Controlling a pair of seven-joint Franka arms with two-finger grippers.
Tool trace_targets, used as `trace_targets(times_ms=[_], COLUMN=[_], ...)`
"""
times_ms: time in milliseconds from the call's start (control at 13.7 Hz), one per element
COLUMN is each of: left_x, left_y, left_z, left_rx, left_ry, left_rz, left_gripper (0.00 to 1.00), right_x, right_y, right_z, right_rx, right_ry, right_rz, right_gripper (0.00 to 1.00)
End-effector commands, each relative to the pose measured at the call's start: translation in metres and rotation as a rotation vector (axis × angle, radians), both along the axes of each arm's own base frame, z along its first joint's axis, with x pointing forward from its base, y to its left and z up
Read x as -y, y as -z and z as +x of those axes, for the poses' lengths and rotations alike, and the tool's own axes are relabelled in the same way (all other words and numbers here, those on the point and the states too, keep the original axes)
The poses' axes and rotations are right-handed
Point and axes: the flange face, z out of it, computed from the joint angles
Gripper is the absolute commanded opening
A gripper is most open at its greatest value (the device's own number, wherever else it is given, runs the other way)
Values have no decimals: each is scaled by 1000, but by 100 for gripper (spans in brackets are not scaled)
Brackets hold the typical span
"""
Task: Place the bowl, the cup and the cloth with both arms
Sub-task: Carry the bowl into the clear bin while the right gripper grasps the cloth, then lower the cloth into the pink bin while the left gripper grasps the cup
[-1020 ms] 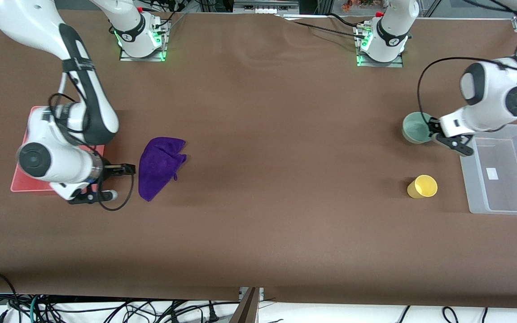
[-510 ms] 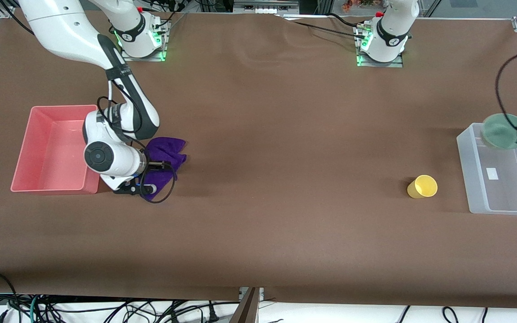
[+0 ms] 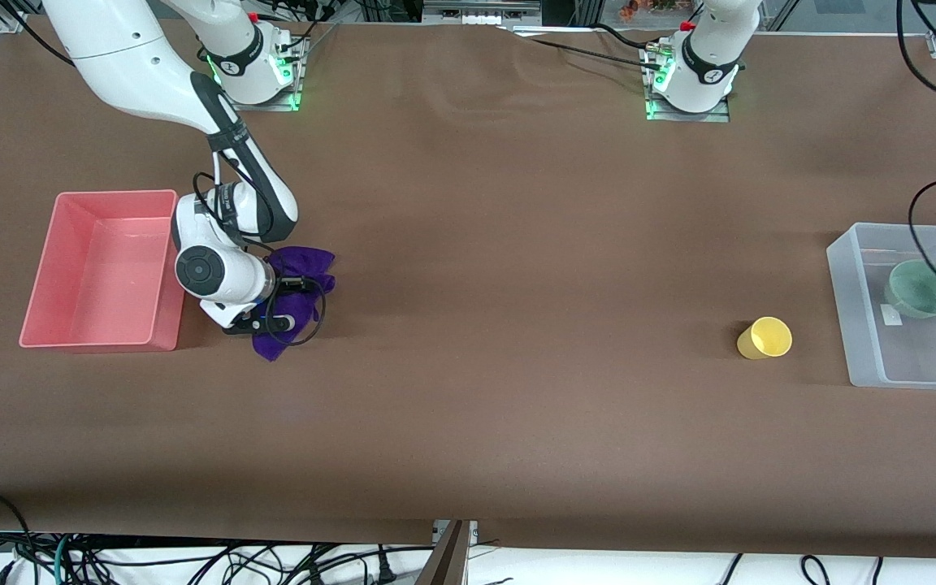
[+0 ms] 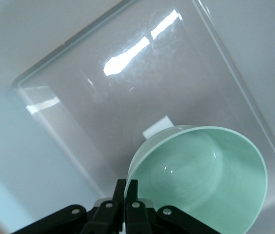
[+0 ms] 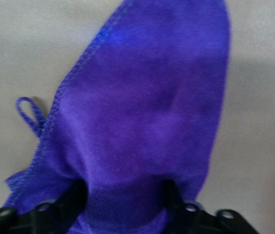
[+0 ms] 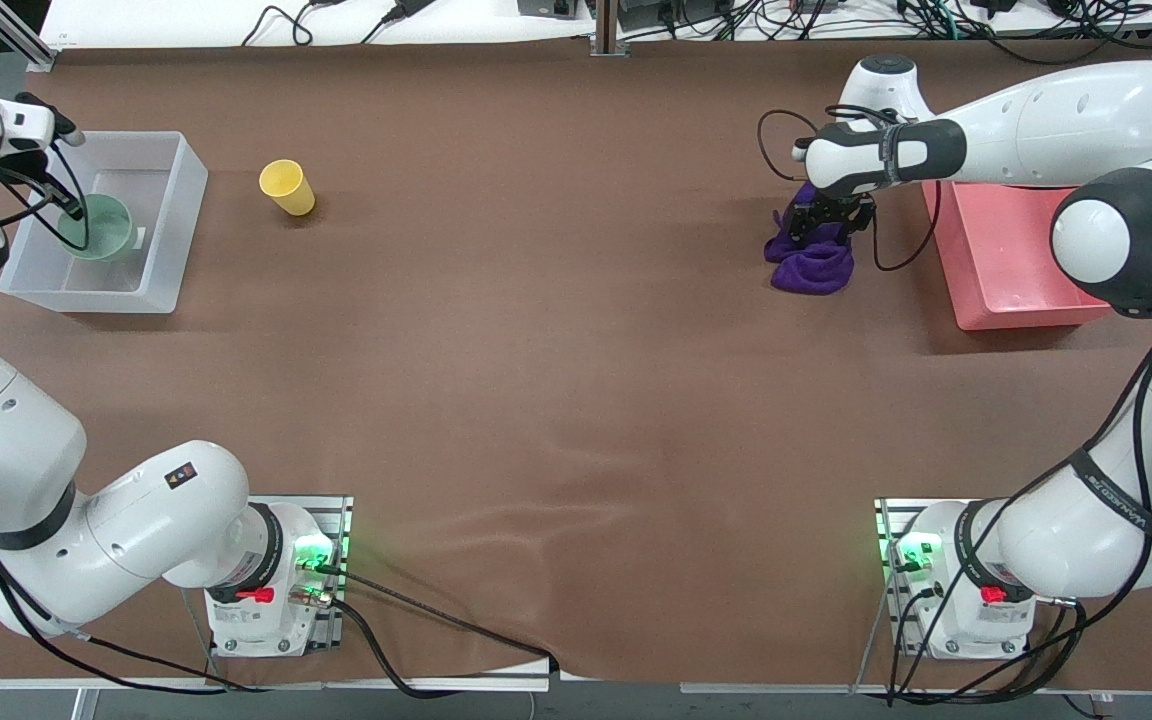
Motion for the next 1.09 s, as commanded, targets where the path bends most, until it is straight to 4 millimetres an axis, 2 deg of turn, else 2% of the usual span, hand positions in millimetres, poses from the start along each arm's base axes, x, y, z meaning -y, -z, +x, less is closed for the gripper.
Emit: trace_targets(times_ms=[0, 73, 146, 219, 291, 364, 510, 583, 728, 801, 874, 947, 1020], left_x=[2, 4, 12, 24, 46, 69, 123, 151, 212, 226, 244, 272, 283], left_y=[-15, -22, -42, -61, -83, -102, -118, -119, -103, -86, -75, -65, -50], left_z=[12, 13, 14, 17, 24, 31, 45, 54, 75, 80, 85, 94, 99], left_rx=[33, 30, 21, -3, -17, -25, -77, -86, -107, -124, -130, -110, -88], left_ry=[15, 17, 21, 25, 32, -8, -152, -235, -434, -531, -605, -663, -708], left_rz=[-19, -18, -24, -45, -68, -77, -91, -85, -54, -44, -37, -34, -33], left_gripper=[99, 100, 100, 100, 100, 100, 100, 100, 100, 99, 99, 98, 98], right_x=[10, 16, 23, 32, 41, 50, 77, 97, 139, 163, 184, 208, 236], right_y=[-4, -5, -9, -16, -30, -50, -110, -141, -197, -221, -240, -248, -250], right_z=[5, 7, 12, 18, 27, 39, 67, 76, 83, 83, 81, 76, 70], right_rx=[15, 18, 28, 39, 38, 13, -67, -105, -182, -201, -222, -244, -258], right_ry=[-27, -39, -60, -73, -78, -86, -128, -160, -219, -233, -253, -268, -284], right_rz=[20, 23, 32, 36, 35, 31, 28, 30, 32, 33, 37, 43, 51], right_gripper=[0, 0, 0, 0, 0, 0, 0, 0, 0, 0, 0, 0, 0])
